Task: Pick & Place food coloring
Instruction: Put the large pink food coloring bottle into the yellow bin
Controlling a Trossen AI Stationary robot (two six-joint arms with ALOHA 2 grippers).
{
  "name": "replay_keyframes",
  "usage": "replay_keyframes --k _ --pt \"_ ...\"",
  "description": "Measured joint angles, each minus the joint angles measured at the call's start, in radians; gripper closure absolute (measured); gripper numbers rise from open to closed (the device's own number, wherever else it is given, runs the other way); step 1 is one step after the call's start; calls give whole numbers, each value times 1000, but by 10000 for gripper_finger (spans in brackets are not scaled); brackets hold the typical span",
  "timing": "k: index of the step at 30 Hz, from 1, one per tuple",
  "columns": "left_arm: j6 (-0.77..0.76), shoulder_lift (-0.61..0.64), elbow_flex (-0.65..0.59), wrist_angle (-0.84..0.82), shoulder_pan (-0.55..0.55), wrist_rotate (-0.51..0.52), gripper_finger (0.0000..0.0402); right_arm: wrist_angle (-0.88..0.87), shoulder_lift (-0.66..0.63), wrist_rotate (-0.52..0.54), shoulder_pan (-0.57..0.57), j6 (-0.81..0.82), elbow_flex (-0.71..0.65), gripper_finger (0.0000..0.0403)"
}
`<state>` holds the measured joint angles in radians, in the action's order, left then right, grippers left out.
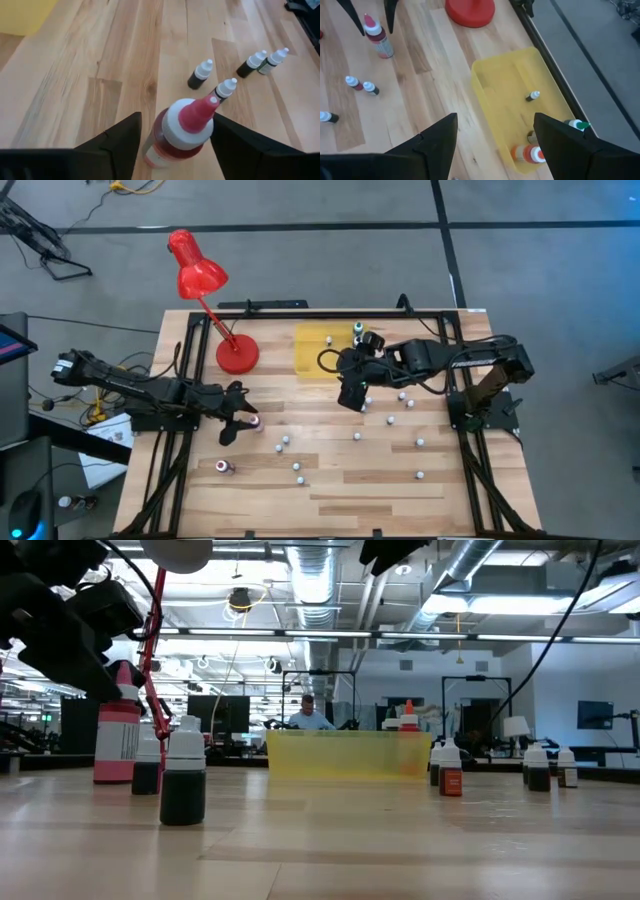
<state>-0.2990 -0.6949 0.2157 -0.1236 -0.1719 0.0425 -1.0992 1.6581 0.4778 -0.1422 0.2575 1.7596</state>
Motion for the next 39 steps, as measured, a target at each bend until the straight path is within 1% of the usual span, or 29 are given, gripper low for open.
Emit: replay_keyframes --k 3,7,8,11,15,19,22,25,30,34,37,39 --pt "2 -1 0 7 0 2 224 0 0 0 0 6 0 148" --pt "2 0 3 21 0 7 292 0 0 0 0 6 0 148" --pt "3 -1 3 20 0 7 299 -1 0 0 0 6 0 148" --pt "26 -2 2 39 0 6 299 -11 0 0 7 6 0 148" --pt "95 -2 16 118 0 6 299 -45 0 0 16 6 0 148" --pt "215 -2 89 150 5 8 299 -99 -2 -1 21 5 0 148" --pt "269 -41 150 149 29 45 299 -168 -10 0 33 -2 1 148" --pt "351 -130 222 143 71 57 299 -231 -28 5 54 -2 2 148" --pt "513 -344 378 202 167 53 295 -279 -77 5 103 5 1 149" --pt "568 -526 524 206 260 0 296 -278 -111 4 140 5 1 162" --pt "587 -655 615 226 333 -66 296 -284 -128 4 163 5 1 177" --pt "592 -737 666 272 383 -126 295 -289 -135 4 176 -1 1 188"
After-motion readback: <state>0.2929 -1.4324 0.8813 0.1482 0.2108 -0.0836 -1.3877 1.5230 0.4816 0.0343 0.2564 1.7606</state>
